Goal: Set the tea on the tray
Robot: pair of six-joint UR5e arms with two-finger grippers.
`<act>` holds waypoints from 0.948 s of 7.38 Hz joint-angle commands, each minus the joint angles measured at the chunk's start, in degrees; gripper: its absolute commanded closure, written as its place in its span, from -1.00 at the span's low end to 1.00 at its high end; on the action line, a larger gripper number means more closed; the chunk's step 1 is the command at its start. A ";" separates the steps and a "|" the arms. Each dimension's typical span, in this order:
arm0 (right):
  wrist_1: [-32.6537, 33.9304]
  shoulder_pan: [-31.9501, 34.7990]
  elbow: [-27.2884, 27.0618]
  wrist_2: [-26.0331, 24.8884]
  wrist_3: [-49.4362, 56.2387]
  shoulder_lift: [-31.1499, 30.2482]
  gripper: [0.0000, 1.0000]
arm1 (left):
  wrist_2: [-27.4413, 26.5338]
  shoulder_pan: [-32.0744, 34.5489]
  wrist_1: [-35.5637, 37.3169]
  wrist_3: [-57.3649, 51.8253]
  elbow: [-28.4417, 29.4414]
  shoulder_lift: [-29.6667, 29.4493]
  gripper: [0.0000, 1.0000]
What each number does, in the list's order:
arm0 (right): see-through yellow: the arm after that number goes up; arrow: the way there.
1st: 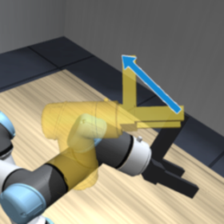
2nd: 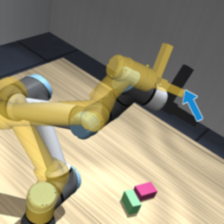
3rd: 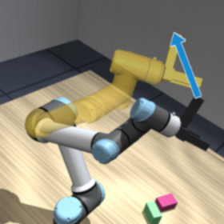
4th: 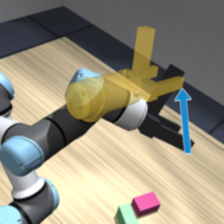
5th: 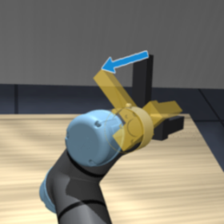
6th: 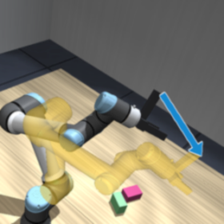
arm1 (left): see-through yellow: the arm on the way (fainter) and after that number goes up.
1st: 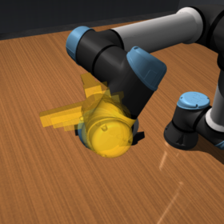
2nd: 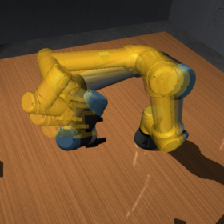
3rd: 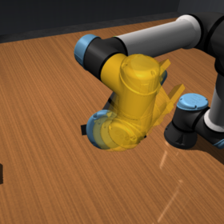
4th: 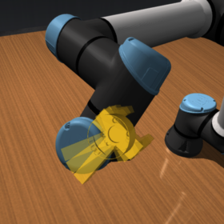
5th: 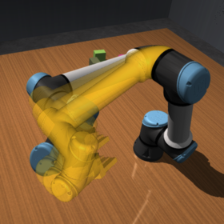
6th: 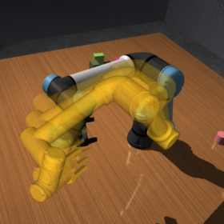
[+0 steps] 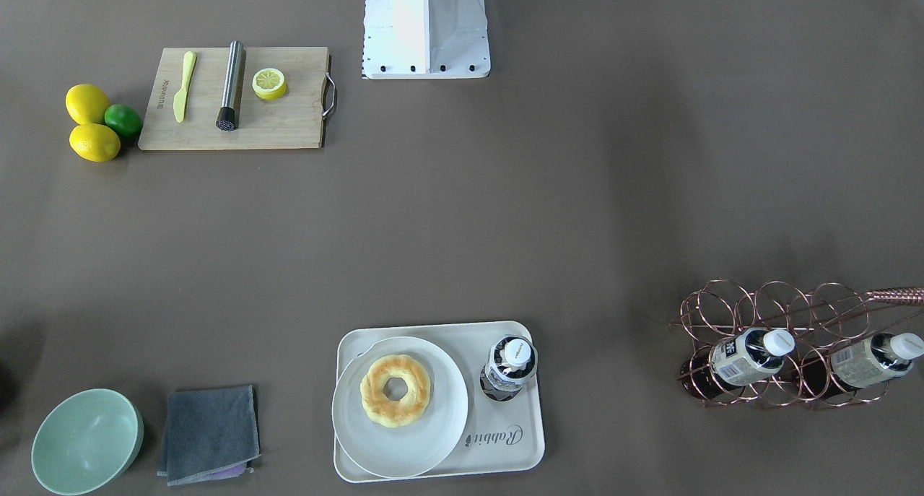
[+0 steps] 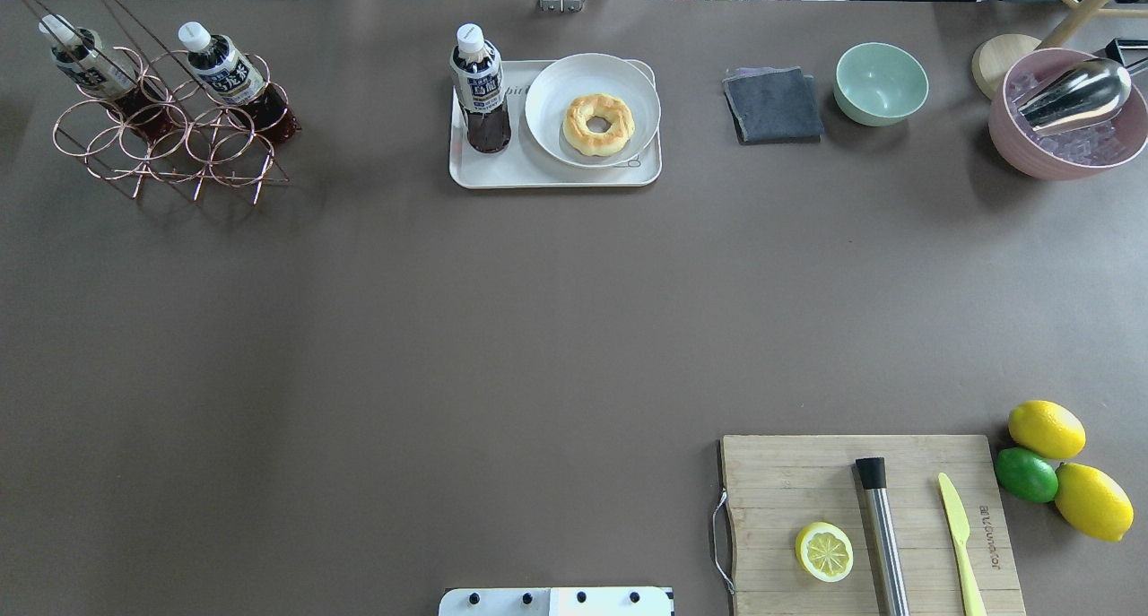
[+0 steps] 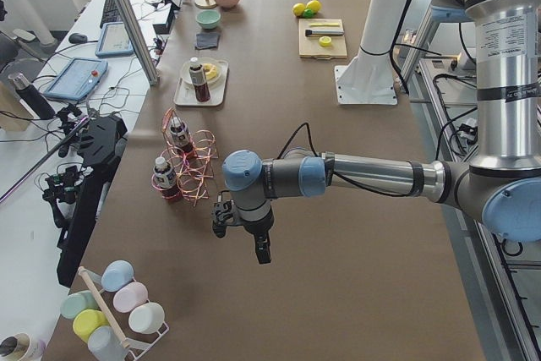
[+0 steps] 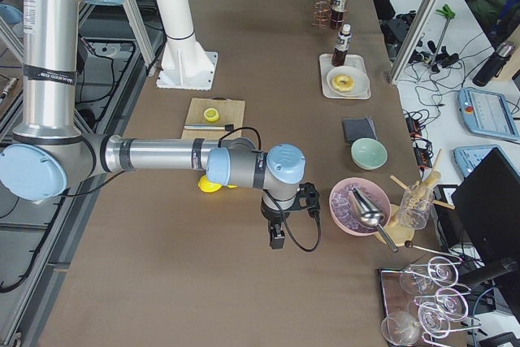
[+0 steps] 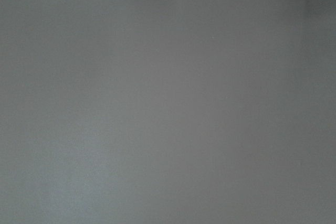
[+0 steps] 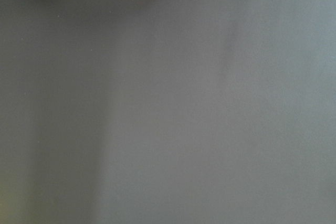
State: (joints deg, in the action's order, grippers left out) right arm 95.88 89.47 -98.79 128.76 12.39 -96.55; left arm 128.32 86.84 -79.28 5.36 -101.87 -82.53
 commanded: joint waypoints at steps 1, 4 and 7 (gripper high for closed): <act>-0.08 0.00 0.00 0.00 0.00 -0.04 -1.00 | 0.00 0.00 0.00 -0.08 0.01 0.00 -0.97; -0.08 0.00 0.00 0.00 0.00 -0.13 -1.00 | -0.35 0.00 0.00 -0.09 0.10 0.00 -0.97; -0.08 0.00 0.00 0.00 0.00 -0.04 -1.00 | 0.17 0.00 -0.18 -0.17 0.10 -0.18 -0.97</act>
State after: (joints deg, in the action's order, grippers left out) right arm 95.81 89.47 -98.79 128.76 12.39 -96.64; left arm 127.95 86.80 -79.29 5.20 -101.80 -82.65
